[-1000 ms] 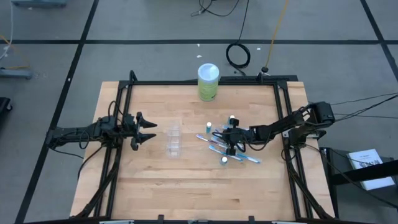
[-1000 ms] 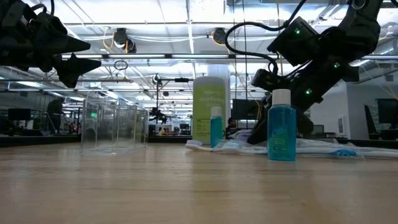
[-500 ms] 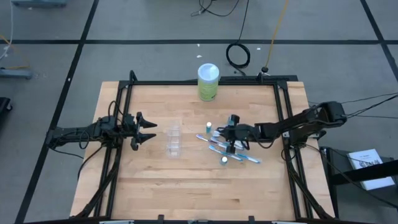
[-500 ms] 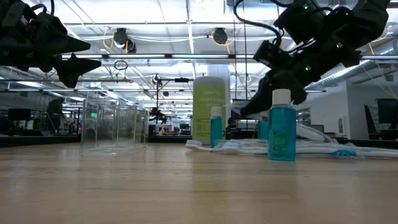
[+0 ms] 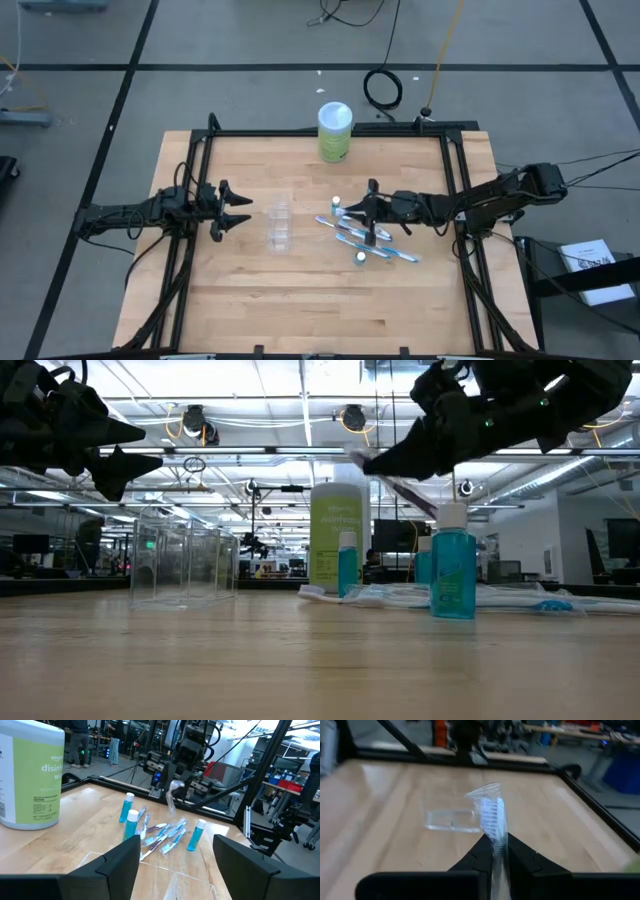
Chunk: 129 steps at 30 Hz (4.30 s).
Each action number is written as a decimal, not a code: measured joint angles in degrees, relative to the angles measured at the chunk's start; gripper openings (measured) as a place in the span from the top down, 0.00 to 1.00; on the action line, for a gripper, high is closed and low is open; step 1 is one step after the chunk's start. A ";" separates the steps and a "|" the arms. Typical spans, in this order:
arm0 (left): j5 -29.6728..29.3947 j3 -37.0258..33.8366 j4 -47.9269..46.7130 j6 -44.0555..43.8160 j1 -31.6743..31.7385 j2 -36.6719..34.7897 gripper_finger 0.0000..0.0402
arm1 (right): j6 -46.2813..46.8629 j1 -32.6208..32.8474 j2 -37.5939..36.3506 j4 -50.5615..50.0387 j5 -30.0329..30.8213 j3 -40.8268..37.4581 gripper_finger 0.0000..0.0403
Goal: Pick & Place toothbrushing station
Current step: Put the purple toothbrush into the transparent organizer
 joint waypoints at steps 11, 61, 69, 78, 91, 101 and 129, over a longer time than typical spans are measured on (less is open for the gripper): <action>0.00 0.00 0.00 0.00 0.01 0.00 0.36 | 0.02 0.00 0.03 6.44 -0.57 0.00 0.95; -7.50 36.12 52.42 22.28 -12.27 81.69 0.36 | 0.21 0.41 0.08 17.52 -12.25 0.00 0.95; -12.18 43.87 48.58 23.98 -12.12 89.12 0.36 | -0.23 1.69 0.08 17.97 -12.28 0.00 0.95; -11.80 48.79 49.59 23.56 -12.10 95.29 0.36 | -1.27 1.95 0.08 17.94 -12.25 0.00 0.95; -11.82 49.66 49.49 23.56 -12.11 95.17 0.37 | -1.47 1.95 0.08 17.48 -12.20 0.00 0.95; -11.96 49.66 46.56 21.02 -12.02 95.15 0.36 | -1.45 1.95 0.10 20.76 -12.08 0.00 0.95; -9.51 51.60 46.70 15.07 -9.18 95.14 0.37 | -2.97 1.92 0.08 28.21 -11.83 0.00 0.95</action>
